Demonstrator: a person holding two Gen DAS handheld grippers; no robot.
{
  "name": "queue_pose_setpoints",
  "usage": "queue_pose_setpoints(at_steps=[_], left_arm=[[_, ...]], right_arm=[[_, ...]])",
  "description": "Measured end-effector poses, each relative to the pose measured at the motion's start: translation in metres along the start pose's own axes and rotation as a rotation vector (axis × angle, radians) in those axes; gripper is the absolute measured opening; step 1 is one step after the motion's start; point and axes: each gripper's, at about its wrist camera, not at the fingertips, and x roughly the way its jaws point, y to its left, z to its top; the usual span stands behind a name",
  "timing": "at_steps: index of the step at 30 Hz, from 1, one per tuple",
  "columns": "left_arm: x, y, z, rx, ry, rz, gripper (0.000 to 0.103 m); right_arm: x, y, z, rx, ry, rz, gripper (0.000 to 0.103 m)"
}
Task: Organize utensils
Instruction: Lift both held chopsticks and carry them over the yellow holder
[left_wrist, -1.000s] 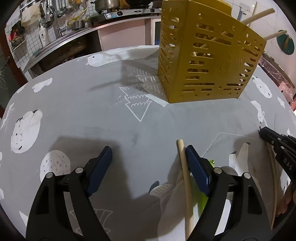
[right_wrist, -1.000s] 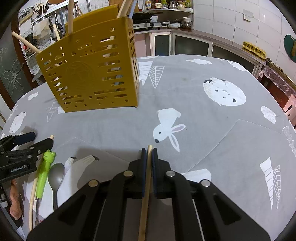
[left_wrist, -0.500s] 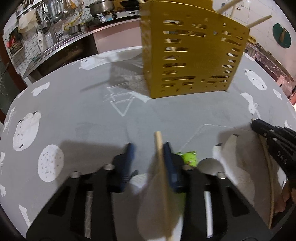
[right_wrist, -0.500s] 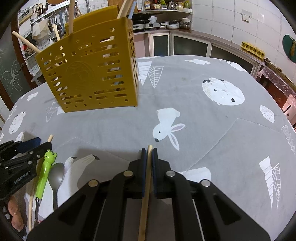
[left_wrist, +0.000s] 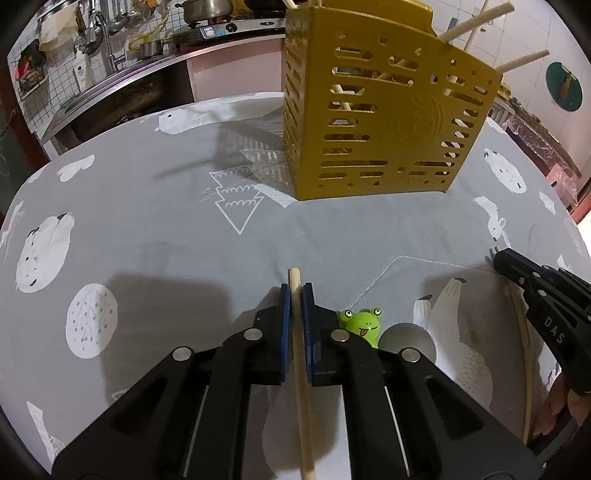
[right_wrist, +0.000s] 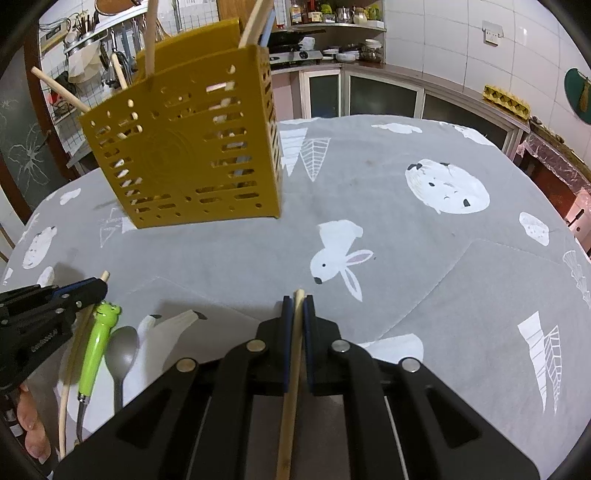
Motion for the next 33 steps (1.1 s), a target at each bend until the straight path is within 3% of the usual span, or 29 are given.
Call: queue_pose_setpoints(at_steps=[9, 20, 33], left_arm=[[-0.045, 0.009, -0.003, -0.013, -0.130, 0.015, 0.005], [-0.123, 0.021, -0.026, -0.034, -0.351, 0.055, 0.005], [-0.169, 0.026, -0.059, -0.057, -0.513, 0.134, 0.005]], right_arm=[[-0.035, -0.002, 0.007, -0.005, -0.085, 0.037, 0.006], [-0.095, -0.008, 0.005, -0.001, -0.285, 0.133, 0.006], [-0.165, -0.006, -0.027, -0.052, -0.538, 0.123, 0.006]])
